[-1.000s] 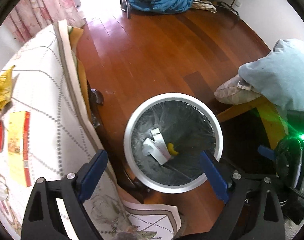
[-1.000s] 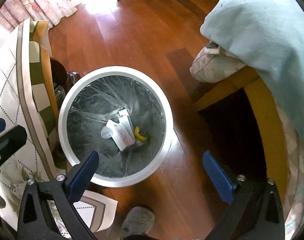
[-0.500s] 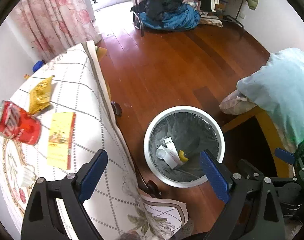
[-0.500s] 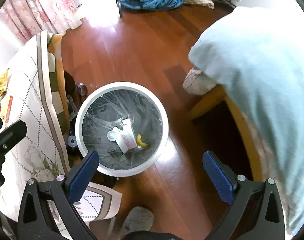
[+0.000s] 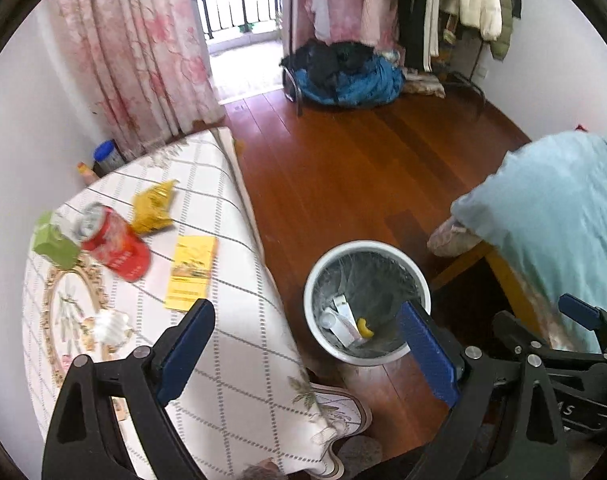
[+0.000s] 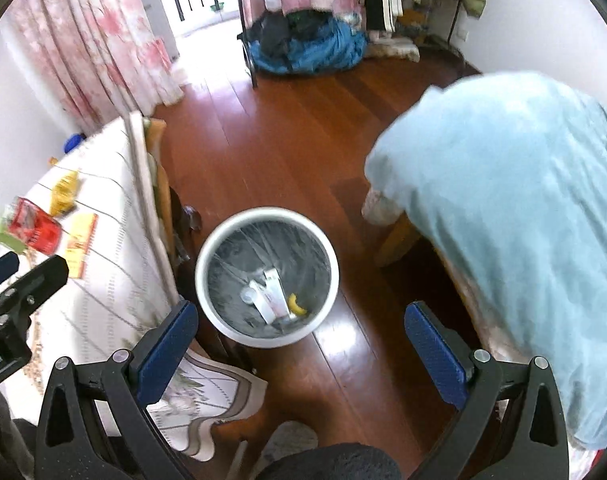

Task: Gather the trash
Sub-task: 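Grasp the yellow HAOMAO pack with the right tool while the left grasps the tissue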

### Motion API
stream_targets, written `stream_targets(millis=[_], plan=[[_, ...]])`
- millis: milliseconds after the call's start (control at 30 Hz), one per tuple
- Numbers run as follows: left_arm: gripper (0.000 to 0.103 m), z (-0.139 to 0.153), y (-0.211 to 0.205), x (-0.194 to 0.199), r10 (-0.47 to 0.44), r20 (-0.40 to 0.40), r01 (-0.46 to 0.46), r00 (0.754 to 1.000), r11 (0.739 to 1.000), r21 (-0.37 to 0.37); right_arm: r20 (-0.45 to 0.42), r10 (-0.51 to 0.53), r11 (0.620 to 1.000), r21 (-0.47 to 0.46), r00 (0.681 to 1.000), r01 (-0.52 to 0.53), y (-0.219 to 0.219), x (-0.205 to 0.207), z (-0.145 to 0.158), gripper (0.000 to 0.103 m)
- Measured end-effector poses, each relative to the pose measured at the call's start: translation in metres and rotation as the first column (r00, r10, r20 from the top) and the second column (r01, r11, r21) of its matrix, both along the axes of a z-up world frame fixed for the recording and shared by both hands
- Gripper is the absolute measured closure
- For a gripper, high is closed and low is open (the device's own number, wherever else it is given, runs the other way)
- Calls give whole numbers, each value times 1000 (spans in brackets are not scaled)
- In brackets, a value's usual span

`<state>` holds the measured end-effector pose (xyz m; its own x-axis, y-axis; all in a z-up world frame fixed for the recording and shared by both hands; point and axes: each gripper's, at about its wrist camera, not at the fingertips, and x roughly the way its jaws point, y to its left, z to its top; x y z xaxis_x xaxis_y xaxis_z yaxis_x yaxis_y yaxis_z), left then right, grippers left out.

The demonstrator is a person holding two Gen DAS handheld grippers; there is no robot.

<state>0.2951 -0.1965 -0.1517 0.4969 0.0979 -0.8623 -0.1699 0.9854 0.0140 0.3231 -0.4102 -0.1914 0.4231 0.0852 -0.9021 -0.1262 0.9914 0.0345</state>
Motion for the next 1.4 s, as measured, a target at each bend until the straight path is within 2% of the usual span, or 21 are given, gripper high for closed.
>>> stream_targets(millis=[200, 367, 500, 667, 800, 933, 967, 1033, 1100, 1233, 1400], plan=[[9, 35, 45, -26, 109, 60, -112, 992, 992, 51, 82, 32, 996, 82, 996, -39, 28, -20, 58, 0], [9, 18, 110, -54, 239, 38, -241, 970, 968, 70, 64, 110, 981, 157, 992, -119, 89, -22, 67, 0], [9, -24, 179, -82, 383, -37, -378, 923, 921, 92, 11, 188, 967, 174, 982, -187, 155, -18, 42, 0], [9, -87, 252, -102, 524, -142, -508, 840, 851, 134, -99, 250, 954, 197, 963, -227, 240, 6, -14, 2], [9, -118, 284, -102, 564, -180, -546, 806, 825, 143, -160, 250, 959, 180, 955, -221, 289, 27, -60, 14], [9, -141, 301, -98, 575, -215, -558, 789, 818, 138, -185, 232, 969, 127, 955, -211, 331, 43, -99, 18], [9, -144, 303, -98, 574, -223, -560, 788, 818, 128, -189, 232, 969, 127, 954, -210, 337, 46, -104, 19], [9, -145, 307, -99, 571, -230, -560, 788, 820, 115, -188, 232, 972, 84, 954, -219, 351, 50, -117, 28], [9, -146, 305, -94, 559, -235, -552, 795, 828, 100, -169, 237, 972, 47, 957, -232, 360, 52, -121, 42], [9, -138, 292, -84, 503, -226, -508, 834, 860, 43, -169, 292, 956, 34, 941, -290, 367, 49, -123, 43], [9, -130, 269, -75, 409, -200, -427, 890, 902, -58, -219, 345, 938, 44, 913, -344, 336, 24, -124, 44]])
